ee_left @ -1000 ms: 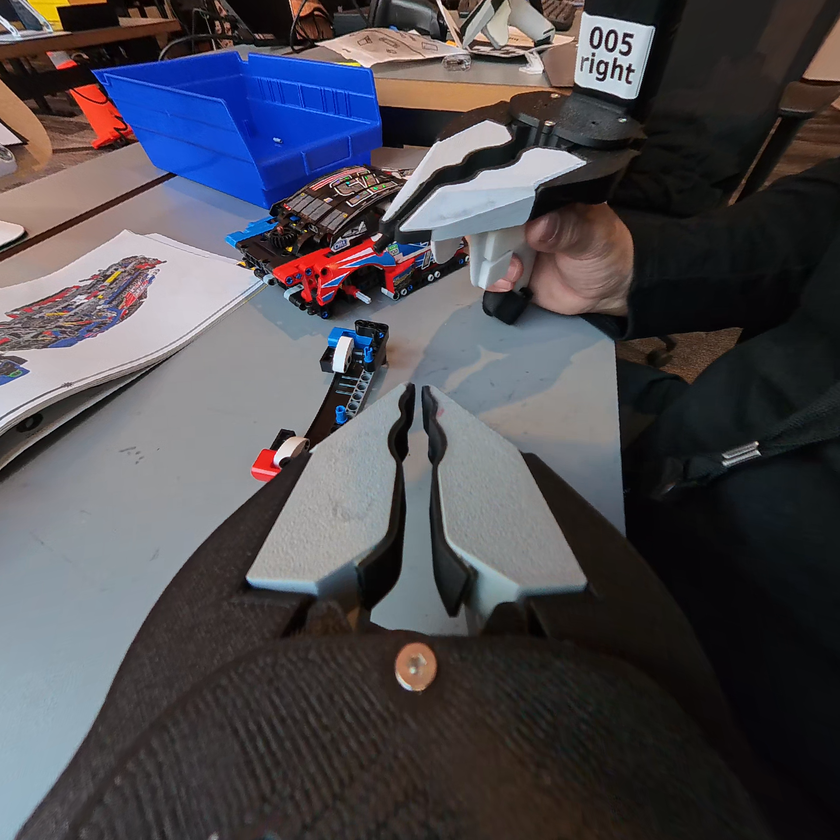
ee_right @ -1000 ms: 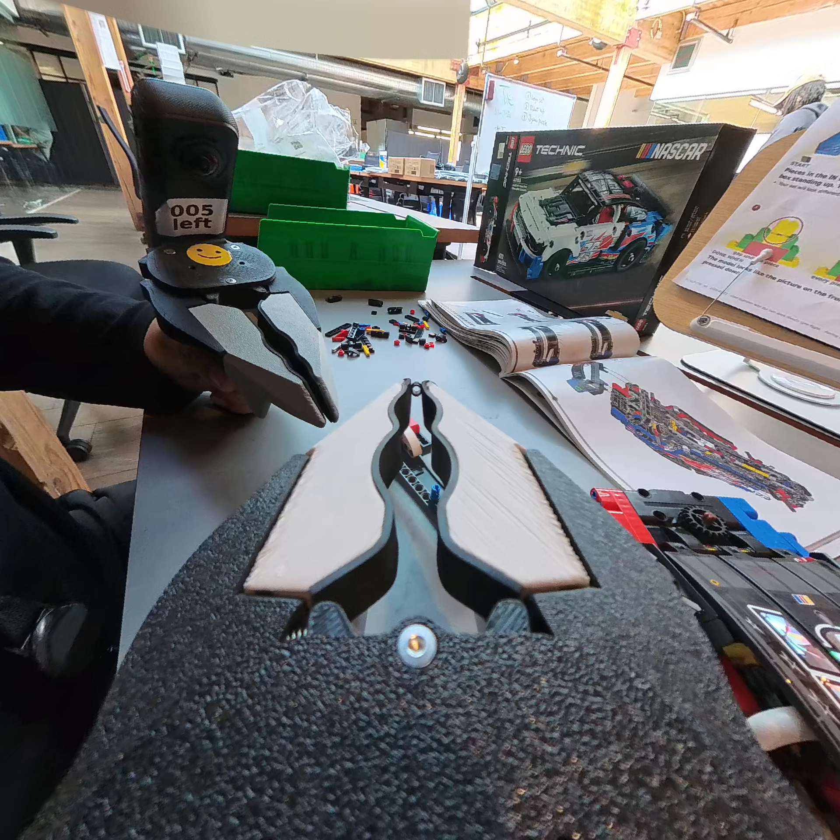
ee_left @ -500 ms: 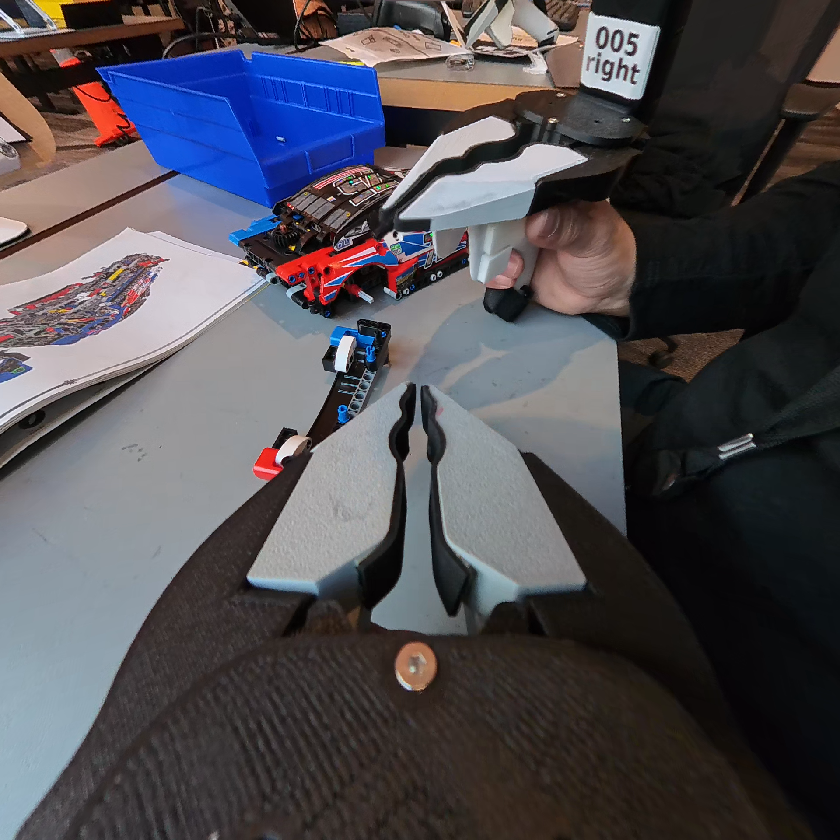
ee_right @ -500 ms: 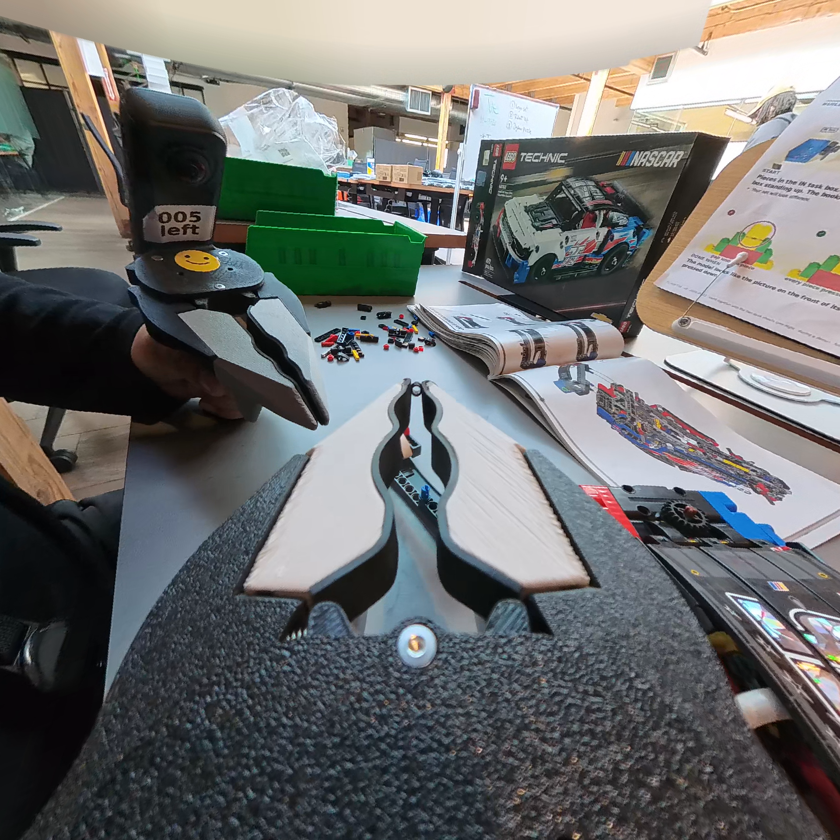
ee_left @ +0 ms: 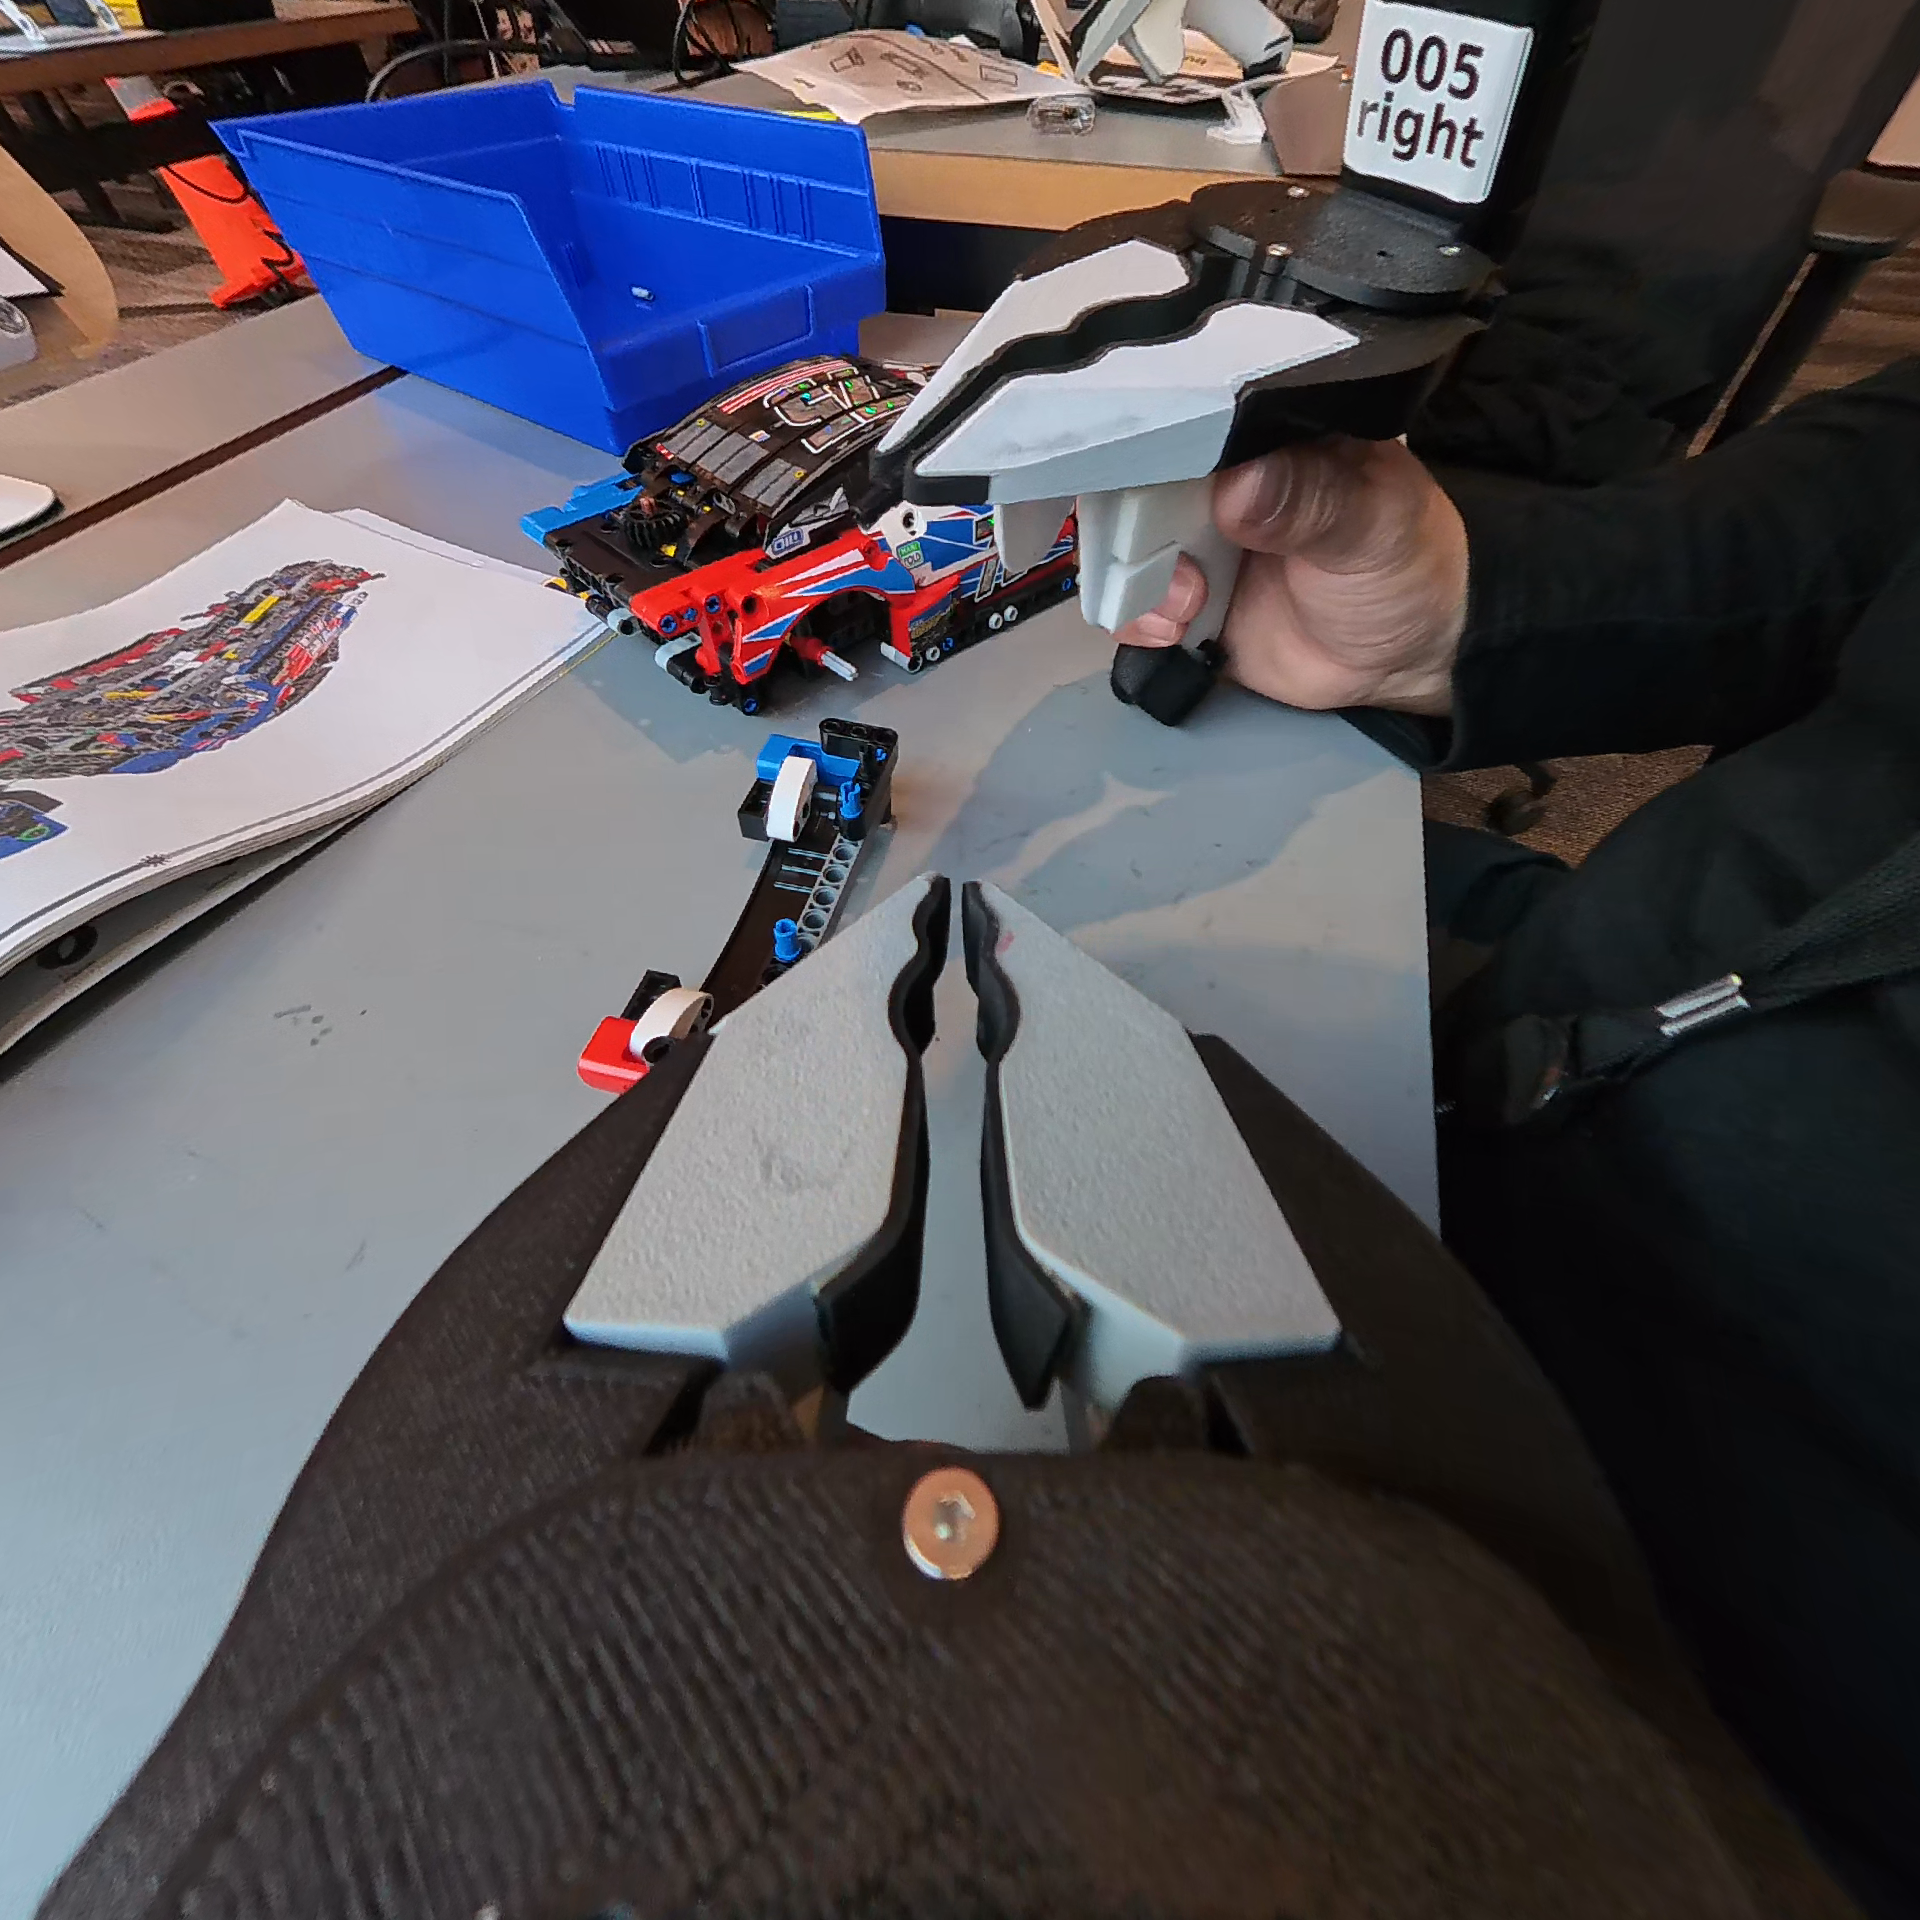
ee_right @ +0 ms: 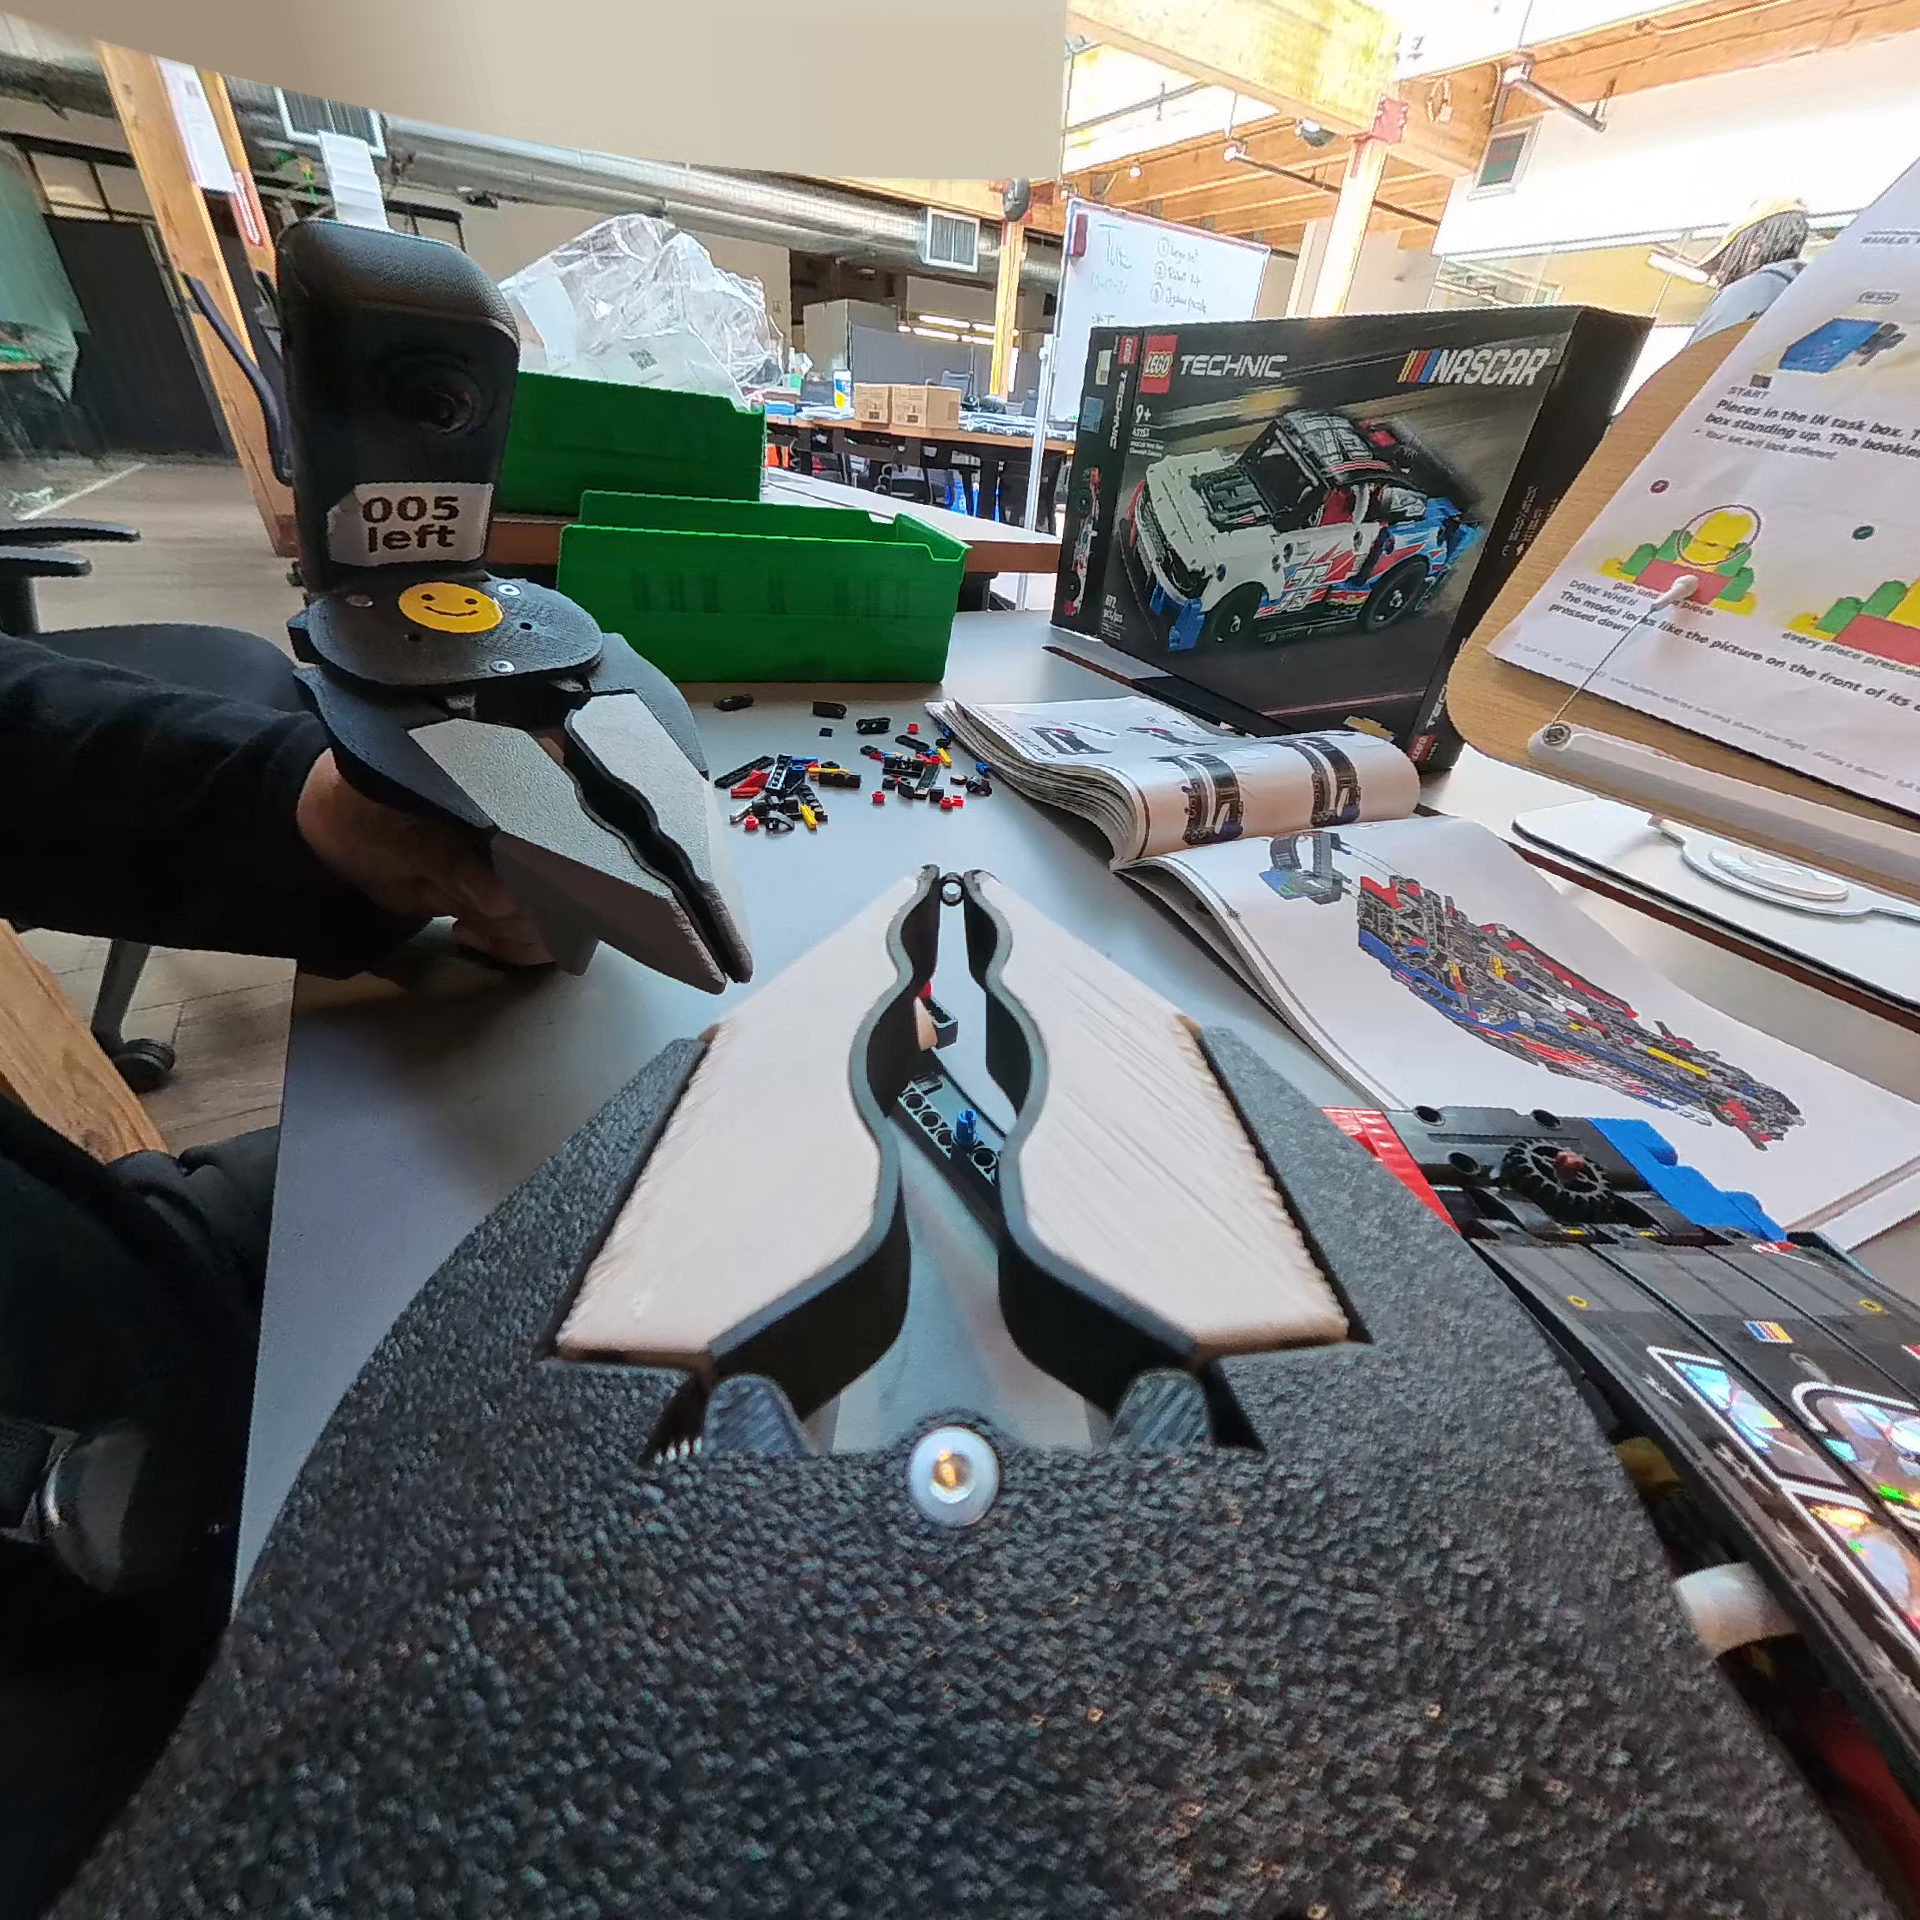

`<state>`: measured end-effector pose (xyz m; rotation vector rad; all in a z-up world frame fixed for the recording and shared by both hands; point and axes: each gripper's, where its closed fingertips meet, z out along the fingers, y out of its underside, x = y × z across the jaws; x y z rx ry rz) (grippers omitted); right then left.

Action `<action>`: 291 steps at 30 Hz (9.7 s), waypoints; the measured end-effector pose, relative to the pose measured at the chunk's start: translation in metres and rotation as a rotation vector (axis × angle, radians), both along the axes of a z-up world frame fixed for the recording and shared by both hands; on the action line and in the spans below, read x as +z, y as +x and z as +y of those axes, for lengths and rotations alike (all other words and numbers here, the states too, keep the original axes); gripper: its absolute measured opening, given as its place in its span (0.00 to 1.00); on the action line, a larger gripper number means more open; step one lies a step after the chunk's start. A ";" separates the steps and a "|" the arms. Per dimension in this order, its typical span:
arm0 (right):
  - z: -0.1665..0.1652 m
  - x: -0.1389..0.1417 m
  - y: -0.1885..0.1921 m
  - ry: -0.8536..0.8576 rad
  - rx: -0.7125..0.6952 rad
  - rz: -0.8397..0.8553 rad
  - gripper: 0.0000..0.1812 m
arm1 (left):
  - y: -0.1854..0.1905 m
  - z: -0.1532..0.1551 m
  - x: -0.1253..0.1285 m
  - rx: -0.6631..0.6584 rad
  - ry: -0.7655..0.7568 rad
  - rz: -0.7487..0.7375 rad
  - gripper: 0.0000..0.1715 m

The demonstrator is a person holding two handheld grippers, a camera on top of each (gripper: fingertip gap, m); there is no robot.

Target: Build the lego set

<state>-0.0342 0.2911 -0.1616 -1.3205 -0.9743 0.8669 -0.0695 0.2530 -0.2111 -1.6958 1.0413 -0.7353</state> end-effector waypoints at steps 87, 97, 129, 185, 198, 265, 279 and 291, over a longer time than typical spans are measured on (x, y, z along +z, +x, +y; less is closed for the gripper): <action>-0.013 -0.037 -0.067 -0.264 0.283 -0.604 0.02 | -0.016 0.031 0.002 -0.102 0.340 0.176 0.01; 0.001 0.002 -0.071 -0.545 0.269 -0.208 0.00 | -0.025 0.047 0.037 0.092 0.382 -0.001 0.01; 0.007 -0.009 -0.077 -0.177 0.124 -0.505 0.03 | -0.025 0.050 0.031 0.126 0.268 -0.014 0.01; 0.000 -0.071 -0.052 -0.117 0.275 -0.843 0.02 | -0.018 0.047 -0.044 -0.087 0.053 0.349 0.14; -0.003 -0.078 -0.055 0.102 0.392 -0.986 0.02 | -0.017 0.047 -0.044 -0.092 0.047 0.349 0.13; 0.008 -0.053 -0.007 -0.181 0.087 -0.595 0.10 | -0.039 0.045 -0.042 -0.067 0.059 0.346 0.13; 0.001 -0.069 0.023 -0.196 -0.023 -0.428 0.20 | -0.084 0.039 -0.015 0.292 -0.143 0.116 0.38; -0.007 -0.055 0.030 -0.131 -0.023 -0.358 0.20 | -0.039 0.050 -0.015 0.180 -0.037 0.341 0.39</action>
